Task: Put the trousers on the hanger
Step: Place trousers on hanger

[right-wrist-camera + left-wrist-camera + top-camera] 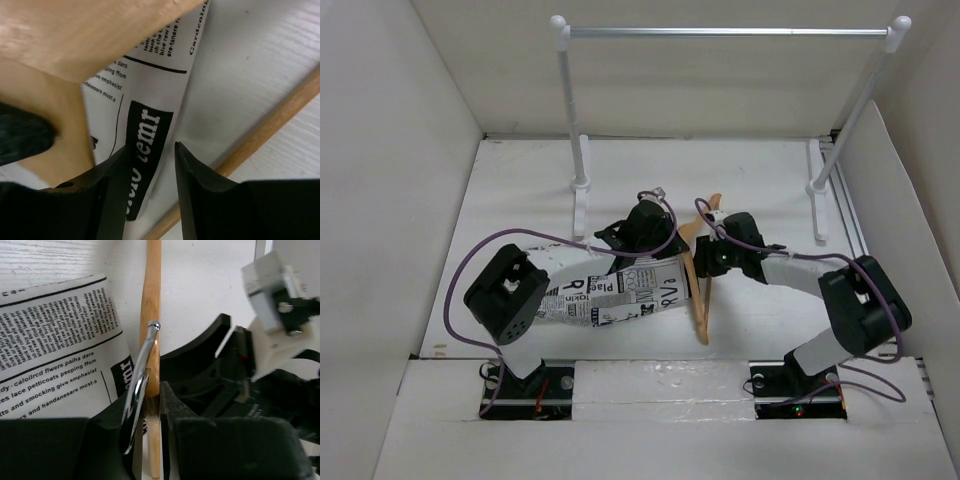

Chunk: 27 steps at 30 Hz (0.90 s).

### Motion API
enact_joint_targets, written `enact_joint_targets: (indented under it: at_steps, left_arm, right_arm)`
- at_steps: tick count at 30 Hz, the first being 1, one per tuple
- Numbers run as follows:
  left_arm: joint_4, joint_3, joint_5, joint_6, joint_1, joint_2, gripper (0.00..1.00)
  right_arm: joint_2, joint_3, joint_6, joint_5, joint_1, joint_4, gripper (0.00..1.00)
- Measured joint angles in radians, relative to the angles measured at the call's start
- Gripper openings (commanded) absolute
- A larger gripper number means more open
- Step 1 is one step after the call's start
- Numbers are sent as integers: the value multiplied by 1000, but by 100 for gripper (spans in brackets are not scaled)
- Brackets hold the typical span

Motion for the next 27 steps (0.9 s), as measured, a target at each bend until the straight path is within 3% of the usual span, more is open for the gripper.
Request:
enact_joint_targets:
  at_steps: [3,7,12,16,21,27]
  left_arm:
    - [3,-17,-19,2,2,-15,0]
    - [1,-29,-41,4,6,-29,0]
    - [-4,-40,-69,13,6,-47,0]
    - [-24,-69,-110,30,11,-93,0]
    - [-53,-135,-149,51,48,-179,0]
    - [-83,-192,-187,64,62,-256,0]
  right_arm:
    - [77,0,38,-10,16,69,49]
    - [116,-3,79,-34,23,163,0]
    - [84,-14,102,-34,13,168,0]
    - [-65,-15,92,-45,-64,76,0]
    - [-314,-3,21,-39,-273,-67,0]
    - [-376,-6,-63,-62,-506,-192,0]
